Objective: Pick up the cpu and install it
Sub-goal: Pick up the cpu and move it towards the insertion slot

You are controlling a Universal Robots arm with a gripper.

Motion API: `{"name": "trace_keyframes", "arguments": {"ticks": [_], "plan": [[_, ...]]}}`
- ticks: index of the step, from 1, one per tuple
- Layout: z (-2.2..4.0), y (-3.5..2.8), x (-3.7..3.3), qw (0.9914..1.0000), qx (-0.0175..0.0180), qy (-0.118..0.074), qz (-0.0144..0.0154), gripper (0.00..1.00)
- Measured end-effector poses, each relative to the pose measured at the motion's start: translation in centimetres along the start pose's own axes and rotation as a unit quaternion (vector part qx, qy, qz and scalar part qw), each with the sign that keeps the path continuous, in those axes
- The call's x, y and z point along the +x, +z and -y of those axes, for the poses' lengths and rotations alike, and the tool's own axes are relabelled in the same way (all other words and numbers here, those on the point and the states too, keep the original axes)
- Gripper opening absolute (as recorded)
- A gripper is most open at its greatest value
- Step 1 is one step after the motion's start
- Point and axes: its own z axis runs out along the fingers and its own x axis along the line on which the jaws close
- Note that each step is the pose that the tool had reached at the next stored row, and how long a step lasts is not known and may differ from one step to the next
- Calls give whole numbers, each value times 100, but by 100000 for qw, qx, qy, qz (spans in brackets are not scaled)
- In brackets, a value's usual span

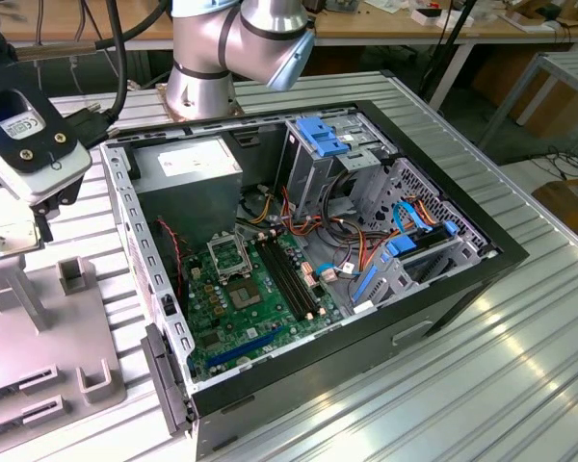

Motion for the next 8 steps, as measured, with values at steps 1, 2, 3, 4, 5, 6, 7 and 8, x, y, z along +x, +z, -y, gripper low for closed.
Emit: {"name": "trace_keyframes", "arguments": {"ticks": [1,2,3,4,5,6,7,8], "plan": [[0,-3,0,100000,0,-1,0,47],[0,-8,0,100000,6,1,-8,47],[0,-13,0,100000,7,-1,-8,47],[0,-18,0,100000,1,0,-4,47],[0,-22,1,100000,0,1,-3,47],[0,-23,0,100000,-1,0,-4,47],[0,-23,0,100000,-3,0,0,47],[0,-25,1,100000,1,-1,-7,47]]}}
